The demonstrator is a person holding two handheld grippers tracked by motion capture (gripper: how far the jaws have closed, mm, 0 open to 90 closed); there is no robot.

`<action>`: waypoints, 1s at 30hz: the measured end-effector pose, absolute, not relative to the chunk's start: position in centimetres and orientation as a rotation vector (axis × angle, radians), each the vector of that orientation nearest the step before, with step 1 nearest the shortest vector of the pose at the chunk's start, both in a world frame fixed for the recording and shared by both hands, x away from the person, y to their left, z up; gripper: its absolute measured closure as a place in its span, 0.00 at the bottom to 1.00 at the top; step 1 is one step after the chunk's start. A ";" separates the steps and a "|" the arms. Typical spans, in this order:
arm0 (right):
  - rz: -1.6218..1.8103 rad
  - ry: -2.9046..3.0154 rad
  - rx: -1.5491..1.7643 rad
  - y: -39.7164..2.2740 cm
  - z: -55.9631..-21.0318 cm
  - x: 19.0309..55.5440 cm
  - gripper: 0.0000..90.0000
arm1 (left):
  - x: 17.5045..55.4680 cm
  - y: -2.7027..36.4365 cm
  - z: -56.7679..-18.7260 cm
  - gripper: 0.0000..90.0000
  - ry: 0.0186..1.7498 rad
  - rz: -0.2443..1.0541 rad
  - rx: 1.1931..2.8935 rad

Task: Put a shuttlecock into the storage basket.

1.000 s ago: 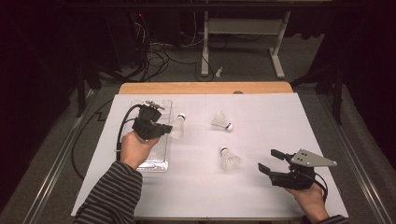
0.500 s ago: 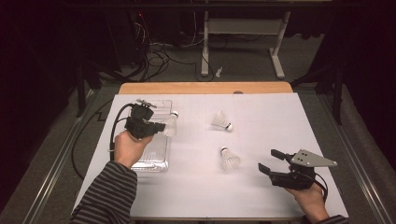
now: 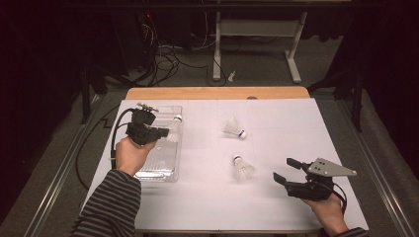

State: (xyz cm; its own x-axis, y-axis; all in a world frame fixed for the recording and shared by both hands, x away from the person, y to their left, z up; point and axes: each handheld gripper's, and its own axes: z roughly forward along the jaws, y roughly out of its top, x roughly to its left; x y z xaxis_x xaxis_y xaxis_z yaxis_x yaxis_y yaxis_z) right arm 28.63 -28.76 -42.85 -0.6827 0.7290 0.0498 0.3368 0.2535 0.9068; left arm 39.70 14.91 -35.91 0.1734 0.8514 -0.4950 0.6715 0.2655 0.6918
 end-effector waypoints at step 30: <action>1.411 2.151 0.975 -28.8 -42.8 28.6 0.31 | 42.7 16.3 -37.8 0.99 1.661 0.291 1.408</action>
State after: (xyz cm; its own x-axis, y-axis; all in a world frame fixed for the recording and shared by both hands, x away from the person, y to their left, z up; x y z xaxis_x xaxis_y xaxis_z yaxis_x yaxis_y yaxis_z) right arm 28.63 -28.76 -42.85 -0.6826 0.7290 0.0520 0.3381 0.2519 0.9068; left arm 42.74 16.31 -37.80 0.0656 0.8759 -0.4781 0.6614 0.3206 0.6780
